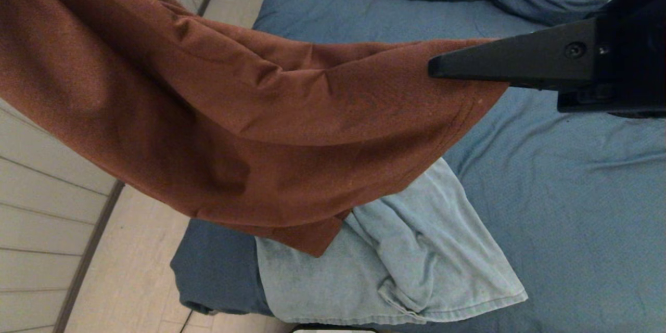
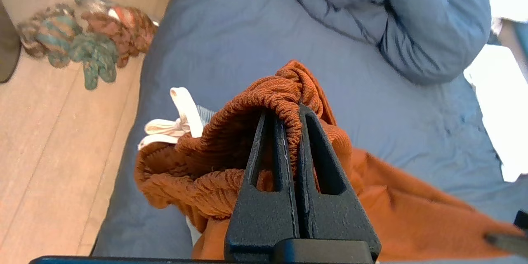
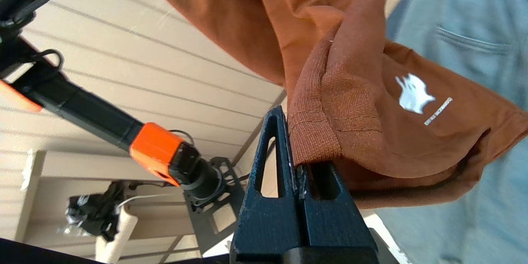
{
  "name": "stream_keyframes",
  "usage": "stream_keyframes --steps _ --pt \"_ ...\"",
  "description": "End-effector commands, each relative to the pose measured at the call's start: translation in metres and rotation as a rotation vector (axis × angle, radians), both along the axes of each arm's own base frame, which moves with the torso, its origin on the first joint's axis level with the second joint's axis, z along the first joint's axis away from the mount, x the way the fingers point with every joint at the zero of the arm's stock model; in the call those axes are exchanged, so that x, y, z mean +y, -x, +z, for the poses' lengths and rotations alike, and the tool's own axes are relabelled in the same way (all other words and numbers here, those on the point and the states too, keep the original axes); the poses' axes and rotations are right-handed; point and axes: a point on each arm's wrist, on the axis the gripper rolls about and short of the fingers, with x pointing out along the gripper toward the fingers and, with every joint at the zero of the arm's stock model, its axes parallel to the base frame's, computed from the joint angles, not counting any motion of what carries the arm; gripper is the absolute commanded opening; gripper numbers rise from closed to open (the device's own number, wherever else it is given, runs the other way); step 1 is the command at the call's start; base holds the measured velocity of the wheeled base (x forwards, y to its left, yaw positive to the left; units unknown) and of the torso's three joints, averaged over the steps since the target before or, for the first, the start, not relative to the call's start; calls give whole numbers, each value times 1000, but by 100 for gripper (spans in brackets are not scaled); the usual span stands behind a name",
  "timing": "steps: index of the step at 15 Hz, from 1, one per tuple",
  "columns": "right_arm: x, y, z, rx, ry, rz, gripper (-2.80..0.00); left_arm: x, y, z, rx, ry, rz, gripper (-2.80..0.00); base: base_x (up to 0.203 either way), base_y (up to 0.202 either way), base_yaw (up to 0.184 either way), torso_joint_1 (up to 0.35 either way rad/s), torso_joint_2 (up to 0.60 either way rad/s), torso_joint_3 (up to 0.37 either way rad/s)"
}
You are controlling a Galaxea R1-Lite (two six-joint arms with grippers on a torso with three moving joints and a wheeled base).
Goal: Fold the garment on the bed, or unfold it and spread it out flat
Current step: Unford the brown shorts
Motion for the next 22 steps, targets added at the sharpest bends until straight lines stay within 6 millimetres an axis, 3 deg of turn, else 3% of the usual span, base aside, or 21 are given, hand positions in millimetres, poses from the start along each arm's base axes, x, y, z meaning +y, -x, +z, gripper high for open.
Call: stream_keyframes --steps 1,9,22 --pt "18 -6 -1 16 13 35 -280 4 4 3 -16 2 7 -280 0 0 0 0 0 0" --pt "71 -16 0 24 26 137 -280 19 17 15 -75 2 35 -280 0 0 0 0 0 0" --pt "74 -16 3 19 12 146 -280 35 31 45 -185 -6 104 -280 0 0 0 0 0 0"
